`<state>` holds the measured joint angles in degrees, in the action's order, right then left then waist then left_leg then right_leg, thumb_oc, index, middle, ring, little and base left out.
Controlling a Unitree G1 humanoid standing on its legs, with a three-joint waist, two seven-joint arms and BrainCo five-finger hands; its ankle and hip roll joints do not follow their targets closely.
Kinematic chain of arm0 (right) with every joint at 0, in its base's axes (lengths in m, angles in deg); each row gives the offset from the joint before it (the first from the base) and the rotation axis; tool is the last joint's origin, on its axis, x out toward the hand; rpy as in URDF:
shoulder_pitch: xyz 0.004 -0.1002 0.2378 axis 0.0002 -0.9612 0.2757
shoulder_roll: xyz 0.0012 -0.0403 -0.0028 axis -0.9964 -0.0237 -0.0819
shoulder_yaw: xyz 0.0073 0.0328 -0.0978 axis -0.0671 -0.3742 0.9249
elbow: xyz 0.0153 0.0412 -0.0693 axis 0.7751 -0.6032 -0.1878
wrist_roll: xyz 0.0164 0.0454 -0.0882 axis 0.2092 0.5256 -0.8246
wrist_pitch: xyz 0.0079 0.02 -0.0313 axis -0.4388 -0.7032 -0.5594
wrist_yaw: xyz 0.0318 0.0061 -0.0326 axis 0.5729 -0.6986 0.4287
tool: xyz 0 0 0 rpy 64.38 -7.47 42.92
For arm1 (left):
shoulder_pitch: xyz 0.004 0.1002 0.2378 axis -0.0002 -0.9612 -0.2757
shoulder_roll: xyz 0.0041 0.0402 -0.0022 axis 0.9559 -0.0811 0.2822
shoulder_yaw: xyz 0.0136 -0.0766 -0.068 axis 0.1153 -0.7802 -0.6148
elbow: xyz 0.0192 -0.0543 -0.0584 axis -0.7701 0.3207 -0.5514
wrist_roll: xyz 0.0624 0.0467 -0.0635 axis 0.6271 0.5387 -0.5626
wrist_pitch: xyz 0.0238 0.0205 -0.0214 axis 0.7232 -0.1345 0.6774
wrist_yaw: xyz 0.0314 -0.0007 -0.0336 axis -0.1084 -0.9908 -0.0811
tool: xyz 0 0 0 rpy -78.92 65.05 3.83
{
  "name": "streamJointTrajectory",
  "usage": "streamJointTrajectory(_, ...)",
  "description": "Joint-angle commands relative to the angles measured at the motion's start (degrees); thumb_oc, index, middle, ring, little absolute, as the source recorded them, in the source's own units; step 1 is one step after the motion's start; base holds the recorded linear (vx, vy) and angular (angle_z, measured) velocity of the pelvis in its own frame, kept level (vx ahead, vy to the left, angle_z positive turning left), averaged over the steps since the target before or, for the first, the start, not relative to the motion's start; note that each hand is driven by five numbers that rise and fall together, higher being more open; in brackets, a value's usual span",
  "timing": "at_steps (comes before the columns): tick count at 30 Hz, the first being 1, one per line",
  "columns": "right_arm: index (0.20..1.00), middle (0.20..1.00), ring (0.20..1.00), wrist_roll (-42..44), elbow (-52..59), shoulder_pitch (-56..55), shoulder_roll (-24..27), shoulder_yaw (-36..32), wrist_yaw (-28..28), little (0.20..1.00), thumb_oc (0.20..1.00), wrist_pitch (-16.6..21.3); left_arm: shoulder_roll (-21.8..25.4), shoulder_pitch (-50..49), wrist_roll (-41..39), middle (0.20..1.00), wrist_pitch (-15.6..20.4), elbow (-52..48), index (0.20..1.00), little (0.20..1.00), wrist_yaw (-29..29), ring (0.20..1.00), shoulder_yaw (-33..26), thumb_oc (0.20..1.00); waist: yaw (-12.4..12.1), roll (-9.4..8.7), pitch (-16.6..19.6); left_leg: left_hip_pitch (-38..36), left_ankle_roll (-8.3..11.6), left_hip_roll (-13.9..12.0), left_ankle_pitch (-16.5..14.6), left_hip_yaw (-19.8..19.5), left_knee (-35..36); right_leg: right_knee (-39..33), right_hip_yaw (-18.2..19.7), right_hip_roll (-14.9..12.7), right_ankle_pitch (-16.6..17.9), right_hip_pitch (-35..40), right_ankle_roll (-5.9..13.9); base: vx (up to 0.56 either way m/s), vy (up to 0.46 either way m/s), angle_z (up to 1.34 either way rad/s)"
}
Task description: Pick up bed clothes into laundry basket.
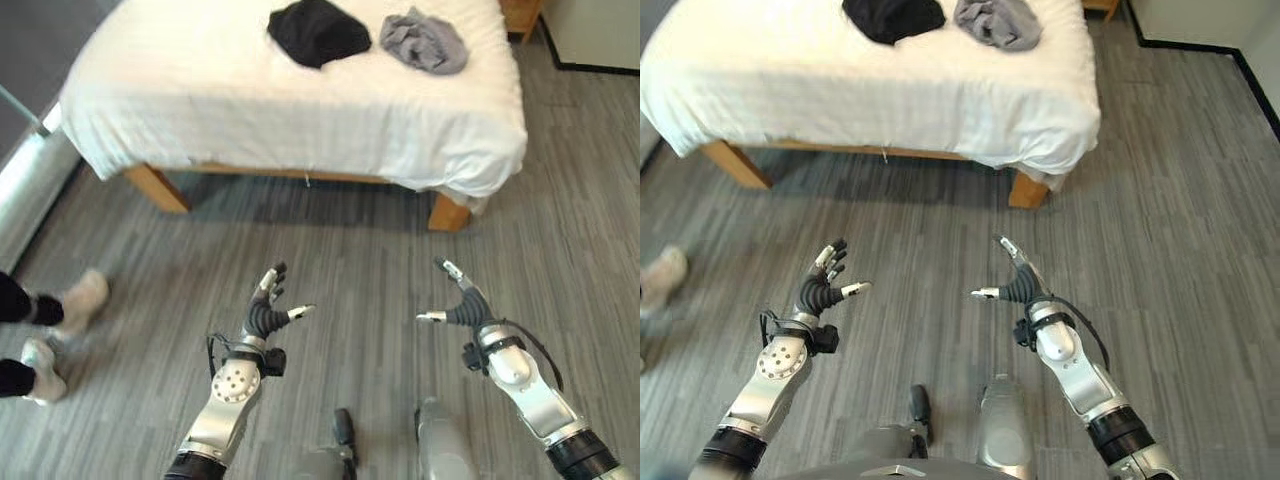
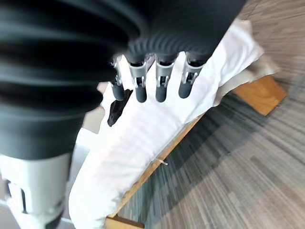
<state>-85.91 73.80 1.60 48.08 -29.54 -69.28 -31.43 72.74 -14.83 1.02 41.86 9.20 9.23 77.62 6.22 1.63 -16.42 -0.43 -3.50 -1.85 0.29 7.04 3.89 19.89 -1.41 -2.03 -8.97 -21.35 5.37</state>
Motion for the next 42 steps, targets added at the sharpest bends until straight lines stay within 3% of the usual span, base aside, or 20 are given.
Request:
streamJointTrajectory(1, 1.000, 1.000, 1.000, -0.16, 0.55, 7.06, 0.26, -1.83, -2.36, 1.000, 1.000, 2.71, 2.61, 1.28, 1.67, 1.000, 2.34, -4.57, 1.000, 1.000, -0.44, 1.000, -0.81, 1.000, 4.16, -3.89, 0.39, -7.04, 8.60, 0.40, -7.51, 1.71, 1.11, -22.54, -10.29, -1.08, 13.24, 7.37, 2.87, 0.60, -0.085, 1.04)
streamJointTrajectory(5, 1.000, 1.000, 1.000, -2.23, 1.45, 6.32, 1.85, -2.20, -3.13, 1.000, 1.000, 2.89, 1.45, 0.95, 1.46, 1.000, 3.16, -4.83, 1.000, 1.000, 0.30, 1.000, 0.22, 1.000, 6.20, -4.15, 2.04, -13.08, 7.80, 1.16, -11.86, 0.13, 1.11, -23.70, -9.61, -0.37, 13.86, 8.31, 1.29, 0.51, -0.091, 0.83)
streamJointTrajectory(6, 1.000, 1.000, 1.000, -3.27, 1.23, 6.09, 2.30, -1.38, -3.10, 1.000, 1.000, 2.75, 0.14, -0.55, 1.47, 1.000, 3.10, -5.16, 1.000, 1.000, 0.34, 1.000, 0.87, 1.000, 6.23, -2.29, 2.55, -14.79, 9.90, -0.72, -9.89, 0.56, -4.84, -23.51, -9.29, 0.25, 13.20, 11.93, -0.14, 0.51, -0.087, 0.54)
streamJointTrajectory(7, 1.000, 1.000, 1.000, -3.26, 1.20, 6.15, 2.31, -1.36, -3.12, 1.000, 1.000, 2.77, 0.12, -0.52, 1.49, 1.000, 3.09, -5.17, 1.000, 1.000, 0.33, 1.000, 0.85, 1.000, 6.39, -2.48, 2.59, -14.53, 9.91, -0.53, -9.70, 0.40, -4.97, -23.61, -9.36, 0.01, 13.45, 11.84, -0.16, 0.44, -0.092, 0.40)
streamJointTrajectory(9, 1.000, 1.000, 1.000, -4.16, 1.07, 7.95, 3.61, -1.10, -4.29, 1.000, 1.000, 2.33, -0.29, -1.09, -0.67, 1.000, 3.67, -5.27, 1.000, 1.000, -0.13, 1.000, 0.61, 1.000, 5.69, -2.30, 1.78, -9.69, 13.31, -2.79, -3.86, 1.38, -21.36, -24.08, -8.63, 0.09, 12.15, 16.58, -1.91, 0.31, -0.139, 0.18)
streamJointTrajectory(10, 1.000, 1.000, 1.000, -4.36, 0.94, 8.97, 4.05, -1.14, -4.88, 1.000, 1.000, 2.31, -0.11, -1.33, -2.25, 1.000, 4.21, -5.48, 1.000, 1.000, -0.21, 1.000, 0.33, 1.000, 4.72, -3.34, 1.29, -5.04, 14.55, -2.22, -0.68, 0.42, -29.82, -24.43, -8.10, -0.46, 11.71, 18.22, -2.84, 0.42, -0.184, -0.17)
streamJointTrajectory(11, 1.000, 1.000, 1.000, -4.99, 1.05, 9.74, 4.92, -1.83, -5.93, 1.000, 1.000, 1.90, -0.12, -1.15, -2.62, 1.000, 4.50, -5.78, 1.000, 1.000, -0.49, 1.000, 0.42, 1.000, 3.35, -4.00, 0.58, -2.04, 14.99, -1.54, 0.31, -0.51, -36.61, -24.89, -6.67, -0.58, 10.57, 20.61, -3.71, 0.42, -0.184, -0.66)
streamJointTrajectory(12, 1.000, 1.000, 1.000, -6.59, 1.89, 10.07, 5.73, -2.43, -6.60, 1.000, 1.000, 1.57, -0.05, -0.98, -1.79, 1.000, 4.29, -6.23, 1.000, 1.000, -1.08, 1.000, 0.62, 1.000, 1.94, -5.58, 0.00, 2.39, 13.81, -0.23, -0.62, -1.07, -40.45, -24.89, -5.38, -1.65, 10.03, 21.97, -4.07, 0.52, -0.125, -0.93)
streamJointTrajectory(13, 1.000, 1.000, 1.000, -7.87, 1.78, 10.75, 5.96, -2.00, -6.58, 1.000, 1.000, 1.07, -0.28, -0.89, -0.99, 1.000, 3.95, -6.01, 1.000, 1.000, -1.11, 1.000, 1.11, 1.000, 0.95, -5.97, -0.05, 5.58, 12.47, 0.16, -2.55, -0.68, -39.24, -24.89, -4.34, -1.91, 8.97, 23.58, -3.79, 0.68, -0.004, -1.11)
streamJointTrajectory(14, 1.000, 1.000, 1.000, -10.97, 1.49, 12.64, 7.45, -1.86, -7.48, 1.000, 1.000, 0.60, 0.04, -1.11, 0.08, 1.000, 3.99, -6.14, 1.000, 1.000, -1.32, 1.000, 0.72, 1.000, -0.86, -6.03, 0.01, 9.31, 10.23, 1.94, -4.84, -0.83, -31.56, -24.89, -1.45, -2.08, 7.20, 25.00, -2.59, 0.51, 0.057, -1.15)
streamJointTrajectory(16, 1.000, 1.000, 1.000, -11.99, 0.88, 14.00, 8.22, -1.81, -7.54, 1.000, 1.000, 0.45, 0.29, -1.34, 0.02, 1.000, 4.21, -6.36, 1.000, 1.000, -1.33, 1.000, 0.34, 1.000, -1.85, -6.05, 0.45, 9.77, 9.49, 1.96, -4.52, -0.53, -24.97, -24.89, 0.07, -2.60, 6.61, 25.46, -1.72, 0.47, 0.147, -1.27)
streamJointTrajectory(17, 1.000, 1.000, 1.000, -12.59, 0.31, 16.08, 9.57, -2.17, -8.41, 1.000, 1.000, -0.01, 0.78, -1.73, -0.01, 1.000, 4.36, -7.17, 1.000, 1.000, -1.85, 1.000, -0.32, 1.000, -3.30, -4.52, 1.16, 9.64, 9.60, 0.15, 0.49, 0.51, -9.34, -24.89, 1.84, -2.18, 4.58, 27.13, -0.66, 0.63, 0.225, -0.99)
streamJointTrajectory(20, 1.000, 1.000, 1.000, -14.55, -0.32, 16.55, 12.41, -3.36, -9.40, 1.000, 1.000, -1.43, 1.33, -1.71, -1.52, 1.000, 4.18, -6.98, 1.000, 1.000, -2.46, 1.000, -1.49, 1.000, -3.63, -3.76, 2.27, 9.95, 9.88, -3.81, 4.98, 7.58, -0.44, -24.89, 1.35, -3.16, 2.07, 31.05, 0.30, 0.51, 0.177, -0.90)
streamJointTrajectory(22, 1.000, 1.000, 1.000, -18.53, 0.98, 17.38, 12.57, -3.37, -10.32, 1.000, 1.000, -2.28, 1.54, -1.64, -0.13, 1.000, 3.25, -5.84, 1.000, 1.000, -3.16, 1.000, -1.30, 1.000, -3.46, -3.55, 3.58, 7.38, 8.73, -2.75, 4.98, 7.25, 1.10, -23.65, 1.21, -4.24, 3.28, 32.66, 0.64, 0.39, 0.170, -0.39)
streamJointTrajectory(25, 1.000, 1.000, 1.000, -23.16, -0.85, 22.06, 12.24, -1.65, -12.90, 1.000, 1.000, -3.51, 3.15, -0.54, 1.44, 1.000, 3.51, -5.34, 1.000, 1.000, -3.57, 1.000, -0.54, 1.000, -2.76, -3.45, 2.99, 3.56, 7.59, -2.47, 2.99, 8.53, 1.11, -10.79, 1.67, -4.72, 4.99, 27.71, 2.55, 0.21, 0.116, -0.46)
streamJointTrajectory(26, 1.000, 1.000, 1.000, -24.69, -3.25, 26.25, 11.13, -0.27, -14.99, 1.000, 1.000, -4.51, 4.29, 0.31, 1.06, 1.000, 3.85, -5.30, 1.000, 1.000, -3.87, 1.000, -0.29, 1.000, -2.91, -3.68, 2.54, 2.21, 7.77, -3.72, 2.39, 9.91, 1.11, -7.57, 0.43, -6.44, 6.77, 23.71, 3.48, 0.14, -0.011, -0.65)
streamJointTrajectory(28, 1.000, 1.000, 1.000, -24.70, -3.69, 26.75, 10.99, 0.01, -15.23, 1.000, 1.000, -4.46, 4.33, 0.46, 0.98, 1.000, 3.89, -5.21, 1.000, 1.000, -3.87, 1.000, -0.44, 1.000, -2.92, -3.74, 2.46, 2.24, 7.79, -3.72, 2.32, 10.05, 1.11, -7.40, 0.58, -6.45, 6.70, 23.52, 3.50, 0.13, -0.036, -0.47)
streamJointTrajectory(31, 1.000, 1.000, 1.000, -24.94, -8.09, 30.94, 10.30, 2.13, -16.33, 1.000, 1.000, -5.69, 5.00, 1.01, -1.63, 1.000, 4.54, -3.21, 1.000, 1.000, -3.48, 1.000, 0.26, 1.000, -1.64, -4.22, 2.49, -0.71, 8.24, -3.59, -0.02, 8.78, 1.11, -17.14, 0.47, -5.22, 7.10, 18.55, 2.23, 0.33, -0.056, 0.05)
streamJointTrajectory(36, 1.000, 1.000, 1.000, -23.23, -15.41, 34.36, 7.52, 6.98, -14.67, 1.000, 1.000, -6.26, 4.35, 1.53, -3.05, 1.000, 4.66, -1.36, 1.000, 1.000, -2.65, 1.000, 1.31, 1.000, -2.71, -5.36, 3.09, -1.34, 8.80, -3.74, -0.58, 9.28, 1.11, -23.60, -1.86, -6.93, 9.80, 21.51, 3.01, 0.16, -0.084, 0.90)
streamJointTrajectory(42, 1.000, 1.000, 1.000, -21.42, -24.73, 33.95, 4.65, 10.79, -12.90, 1.000, 1.000, -6.68, 3.56, 2.26, -4.07, 1.000, 4.56, 0.86, 1.000, 1.000, -2.13, 1.000, 2.99, 1.000, -3.23, -4.51, 3.40, -0.70, 9.17, -3.68, -0.60, 8.39, 1.11, -24.89, -2.91, -7.04, 9.28, 22.54, 2.79, 0.12, -0.081, 0.32)
